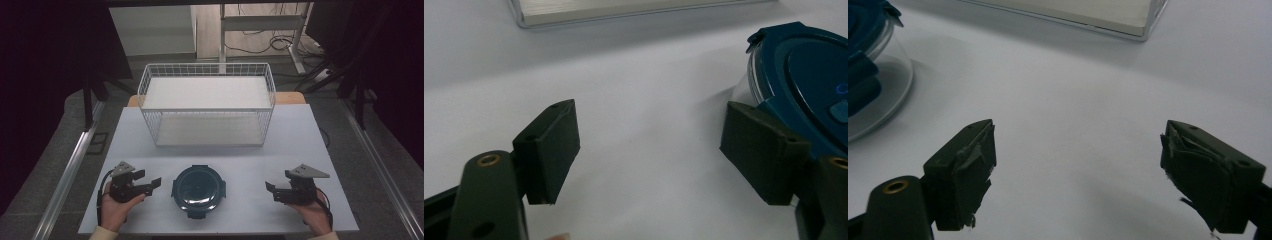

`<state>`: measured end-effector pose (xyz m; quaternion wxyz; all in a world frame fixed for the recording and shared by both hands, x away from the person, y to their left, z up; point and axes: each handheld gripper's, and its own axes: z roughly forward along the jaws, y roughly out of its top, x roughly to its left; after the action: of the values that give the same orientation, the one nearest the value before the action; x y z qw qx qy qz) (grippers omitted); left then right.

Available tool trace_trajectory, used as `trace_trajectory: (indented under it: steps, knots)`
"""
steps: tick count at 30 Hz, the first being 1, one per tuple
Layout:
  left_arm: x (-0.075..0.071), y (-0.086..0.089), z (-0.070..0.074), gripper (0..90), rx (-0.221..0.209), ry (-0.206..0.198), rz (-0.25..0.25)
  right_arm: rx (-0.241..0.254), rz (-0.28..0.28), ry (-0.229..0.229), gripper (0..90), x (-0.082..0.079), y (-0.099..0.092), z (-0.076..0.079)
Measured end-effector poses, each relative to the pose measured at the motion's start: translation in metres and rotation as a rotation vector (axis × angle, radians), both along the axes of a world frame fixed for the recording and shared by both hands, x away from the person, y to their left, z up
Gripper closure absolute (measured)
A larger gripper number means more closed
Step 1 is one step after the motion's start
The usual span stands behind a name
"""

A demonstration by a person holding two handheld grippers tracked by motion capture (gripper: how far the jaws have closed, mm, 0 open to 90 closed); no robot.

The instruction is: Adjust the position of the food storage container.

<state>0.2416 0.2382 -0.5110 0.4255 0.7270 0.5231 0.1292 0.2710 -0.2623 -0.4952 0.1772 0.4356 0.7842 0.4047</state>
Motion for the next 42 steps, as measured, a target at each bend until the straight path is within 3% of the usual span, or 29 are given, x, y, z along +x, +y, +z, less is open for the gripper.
trace_trajectory:
  steps: [5, 10, 17, 21, 28, 33, 42]
  knots:
    - [-0.003, -0.003, 0.0, 23.0, 0.027, -0.005, -0.003, 0.005, 0.007, 0.013, 15.5, -0.001, 0.001, 0.001]
    - [-0.003, -0.001, -0.002, 23.1, 0.024, -0.005, -0.016, 0.066, 0.01, 0.044, 15.6, 0.0, 0.002, 0.003]
    - [-0.005, -0.001, 0.0, 23.1, 0.017, -0.012, -0.038, 0.059, -0.021, 0.035, 16.8, 0.0, -0.002, 0.003]
    - [-0.005, -0.001, 0.001, 23.2, 0.015, -0.013, -0.037, 0.073, -0.009, 0.006, 17.4, -0.003, -0.001, 0.007]
    - [-0.008, 0.001, 0.008, 26.3, -0.014, -0.04, -0.032, 0.047, -0.005, 0.017, 17.4, -0.001, -0.001, 0.002]
    - [-0.012, 0.001, 0.017, 29.4, -0.044, -0.061, -0.061, 0.049, -0.013, 0.016, 17.7, -0.001, -0.002, 0.001]
    - [-0.019, 0.002, 0.033, 47.1, -0.103, -0.07, -0.122, 0.02, 0.003, 0.016, 17.7, -0.001, 0.001, -0.002]
